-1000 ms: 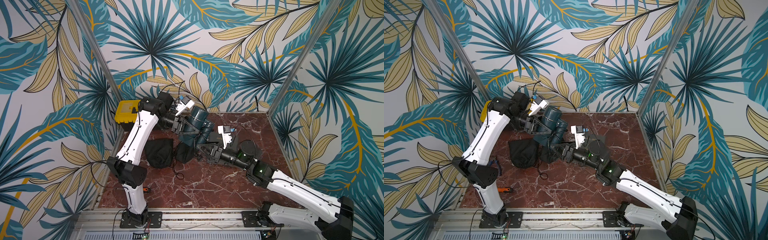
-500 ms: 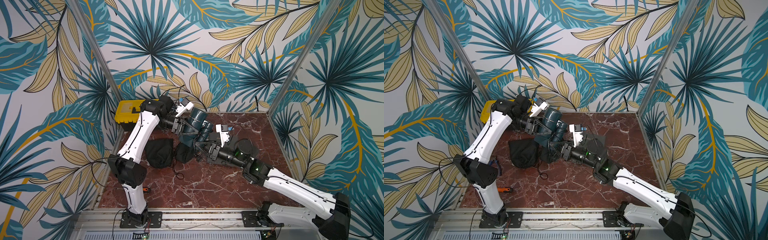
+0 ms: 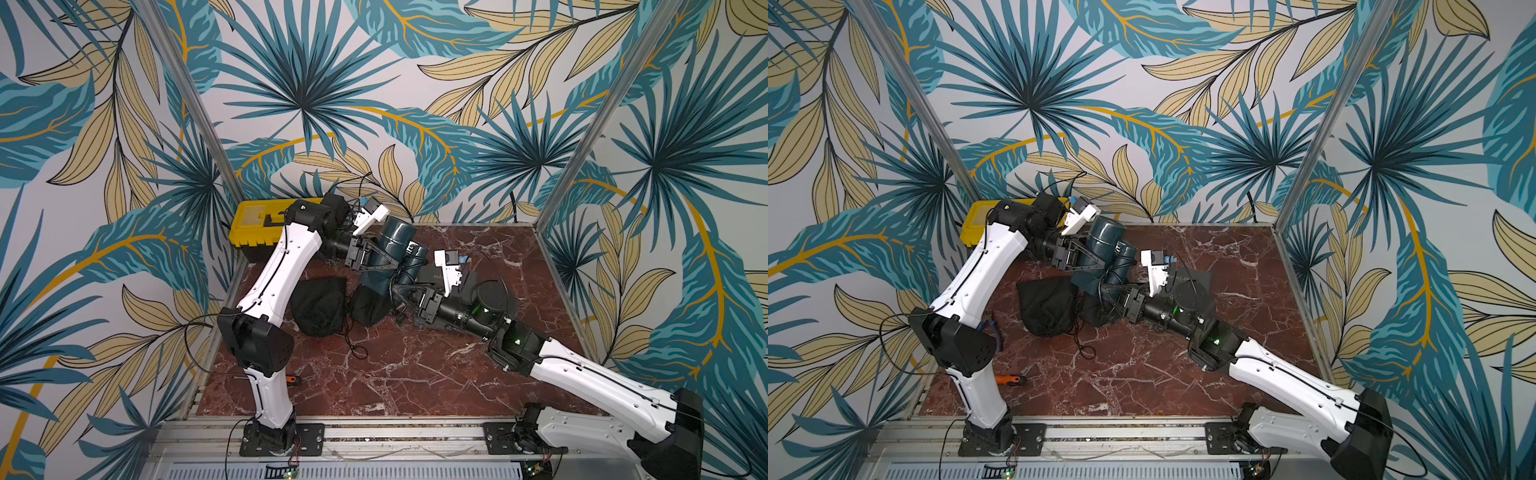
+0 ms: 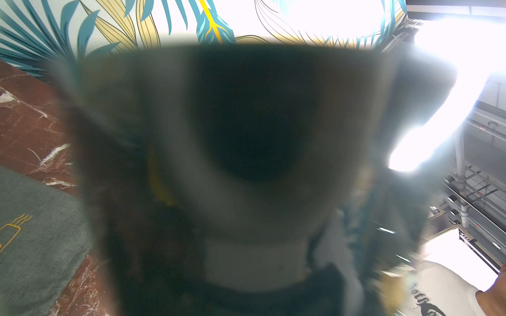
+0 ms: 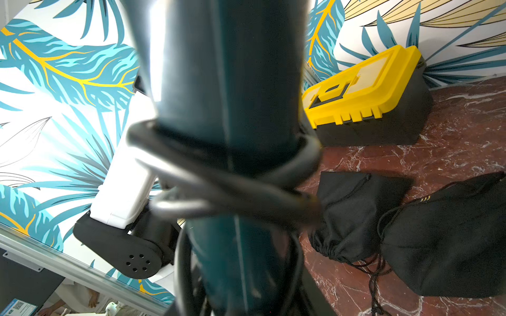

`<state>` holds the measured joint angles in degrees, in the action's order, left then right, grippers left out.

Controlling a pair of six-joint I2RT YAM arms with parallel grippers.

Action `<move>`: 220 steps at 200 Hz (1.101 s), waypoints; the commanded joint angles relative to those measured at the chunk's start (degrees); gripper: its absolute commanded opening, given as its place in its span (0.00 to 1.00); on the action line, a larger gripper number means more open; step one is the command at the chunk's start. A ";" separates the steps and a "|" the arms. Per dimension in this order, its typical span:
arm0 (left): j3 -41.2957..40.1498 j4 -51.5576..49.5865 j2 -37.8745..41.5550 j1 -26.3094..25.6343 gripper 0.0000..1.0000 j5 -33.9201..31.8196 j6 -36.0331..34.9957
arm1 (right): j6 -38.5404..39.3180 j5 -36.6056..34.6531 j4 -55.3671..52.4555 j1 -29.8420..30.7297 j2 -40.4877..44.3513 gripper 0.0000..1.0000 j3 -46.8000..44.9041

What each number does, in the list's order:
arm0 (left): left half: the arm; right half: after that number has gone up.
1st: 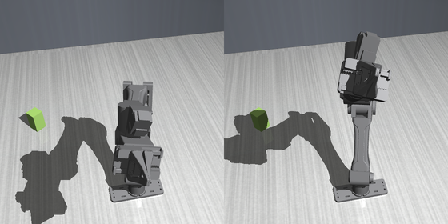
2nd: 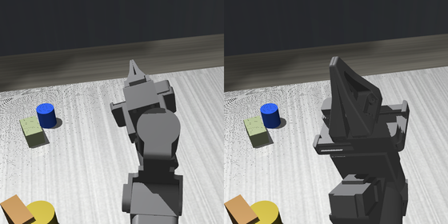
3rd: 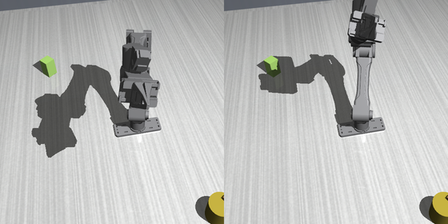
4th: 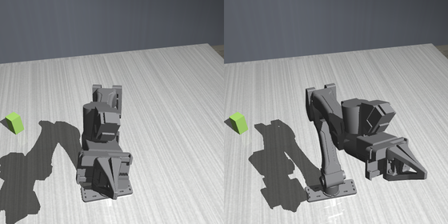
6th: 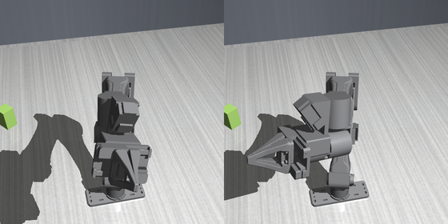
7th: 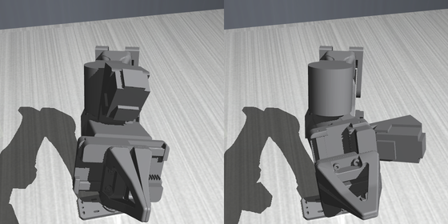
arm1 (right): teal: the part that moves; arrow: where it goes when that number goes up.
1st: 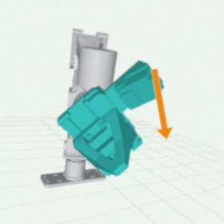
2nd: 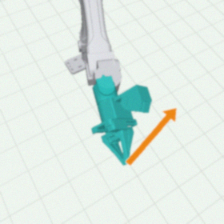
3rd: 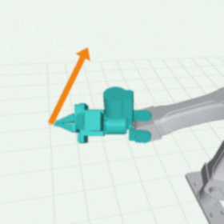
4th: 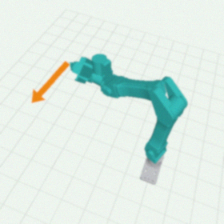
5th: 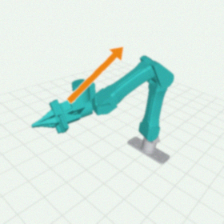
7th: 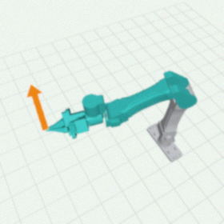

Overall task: Pack away hair dryers
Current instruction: Adjust the hair dryer.

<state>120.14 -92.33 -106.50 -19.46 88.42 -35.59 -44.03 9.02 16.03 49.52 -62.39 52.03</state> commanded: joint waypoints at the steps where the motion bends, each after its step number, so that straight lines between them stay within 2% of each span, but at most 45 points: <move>1: -1.66 -3.58 1.38 -2.08 0.25 3.05 -0.08 | 2.68 -3.67 3.56 -0.39 0.91 0.00 0.70; 7: -1.66 -3.55 1.38 -2.07 0.22 2.98 -0.05 | 2.65 -3.72 3.88 -0.38 1.05 0.00 0.70; 18: -1.53 -3.58 1.47 -2.34 0.04 2.66 0.07 | 2.71 -3.14 3.17 -0.41 0.81 0.00 1.53; 21: -1.49 -3.47 1.55 -2.41 0.00 2.52 0.27 | 2.74 -3.13 2.61 -0.39 0.65 0.04 1.91; 30: -1.65 -3.30 1.73 -2.79 0.00 2.27 0.34 | 2.68 -2.83 1.86 -0.39 0.17 0.15 2.69; 57: -2.27 -3.26 2.00 -3.74 0.00 2.27 0.00 | 2.38 -2.71 3.27 -0.39 -1.08 0.33 3.06; 107: -2.14 -3.27 1.73 -3.77 0.00 3.06 0.11 | 1.59 -1.67 6.86 -0.34 -2.50 0.49 2.34; 127: -2.49 -3.12 1.82 -3.83 0.00 3.45 0.28 | 1.22 -1.84 8.18 -0.35 -2.63 0.44 1.86; 141: -2.32 -3.19 1.83 -3.75 0.00 2.85 0.06 | 1.29 -1.98 7.60 -0.38 -2.42 0.25 1.93; 154: -2.26 -3.25 1.91 -3.36 0.00 2.82 0.10 | 1.36 -2.29 6.67 -0.34 -1.68 0.16 1.64; 167: -1.87 -3.25 1.99 -2.82 0.00 2.98 0.20 | 1.58 -3.10 5.30 -0.41 -0.57 0.11 1.02; 176: -1.25 -3.22 1.83 -2.22 0.00 3.06 0.40 | 1.95 -3.71 3.87 -0.34 0.19 0.04 0.80; 186: -0.57 -3.29 1.58 -1.59 0.00 3.46 0.84 | 2.18 -4.09 2.43 -0.34 1.03 0.04 0.56; 193: -0.17 -3.21 1.43 -1.29 0.00 3.84 0.95 | 2.27 -4.26 1.64 -0.39 1.41 0.09 0.44; 210: 0.28 -3.20 1.40 -0.91 0.00 4.08 1.20 | 2.42 -4.41 0.16 -0.43 2.14 0.42 0.27; 220: 0.25 -3.27 1.56 -0.84 0.00 4.20 1.07 | 2.30 -4.39 -0.44 -0.37 2.36 0.47 0.26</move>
<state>118.98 -92.49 -106.41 -21.23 89.06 -34.81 -42.70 8.58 15.88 49.87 -62.63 53.12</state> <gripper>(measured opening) 0.683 0.425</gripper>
